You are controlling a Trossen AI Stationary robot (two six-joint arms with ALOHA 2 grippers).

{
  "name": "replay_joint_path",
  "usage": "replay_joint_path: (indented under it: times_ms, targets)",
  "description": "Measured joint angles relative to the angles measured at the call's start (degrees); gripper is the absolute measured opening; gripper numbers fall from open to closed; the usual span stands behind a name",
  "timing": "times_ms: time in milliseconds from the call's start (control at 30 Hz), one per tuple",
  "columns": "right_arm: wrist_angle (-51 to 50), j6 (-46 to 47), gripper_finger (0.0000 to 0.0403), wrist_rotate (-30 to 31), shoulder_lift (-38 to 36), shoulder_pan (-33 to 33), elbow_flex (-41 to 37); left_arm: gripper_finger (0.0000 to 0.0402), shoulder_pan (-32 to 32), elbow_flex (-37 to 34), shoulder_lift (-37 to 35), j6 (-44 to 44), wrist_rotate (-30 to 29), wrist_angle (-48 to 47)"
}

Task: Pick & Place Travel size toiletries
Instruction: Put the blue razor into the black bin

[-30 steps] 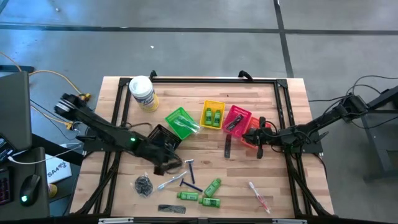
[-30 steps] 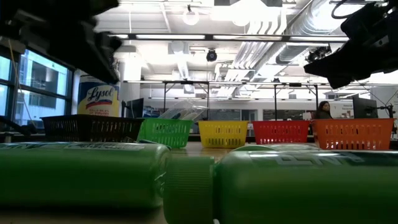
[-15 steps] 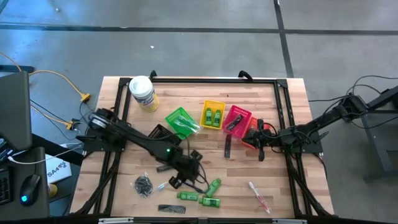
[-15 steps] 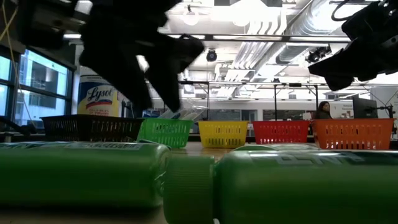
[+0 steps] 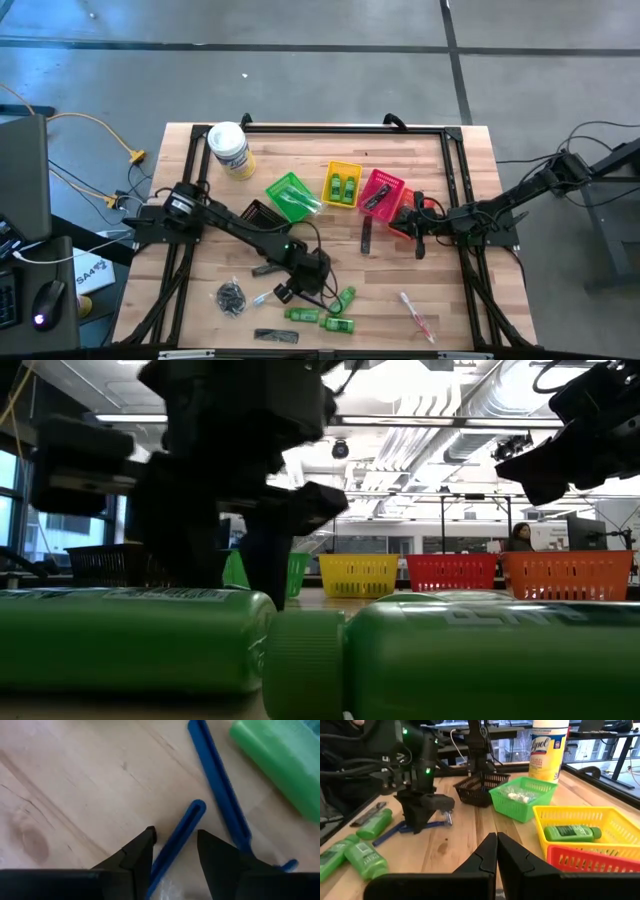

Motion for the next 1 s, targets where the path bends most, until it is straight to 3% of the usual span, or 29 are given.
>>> replay_joint_path:
  times_ms: [233, 500, 633, 767, 867, 1000]
  targets:
    - [0.01, -0.13, 0.0003, 0.12, 0.03, 0.00, 0.00, 0.0139, 2.40, -0.02, 1.52, -1.79, 1.84, 1.13]
    - [-0.07, -0.13, 0.0003, 0.13, 0.04, -0.01, 0.00, 0.0021, 3.24, 0.52, 1.69, 0.52, 4.39, 2.03]
    - [-0.05, -0.13, 0.0003, 0.13, 0.04, 0.00, 0.00, 0.0031, 3.20, 1.85, 1.74, 2.17, 4.25, 0.91]
    - [-0.07, -0.13, 0.0003, 0.13, 0.04, 0.00, 0.00, 0.0028, 2.42, 2.13, -1.24, 3.93, -0.49, -0.36]
    - [-0.11, -0.13, 0.0003, 0.13, 0.03, -0.01, 0.00, 0.0015, 1.68, 2.25, -7.43, 4.93, -6.24, -2.56]
    - [-0.49, -0.13, 0.0003, 0.00, 0.02, -0.02, 0.00, 0.0015, 1.58, 2.39, -16.05, 4.01, -6.64, -5.49]
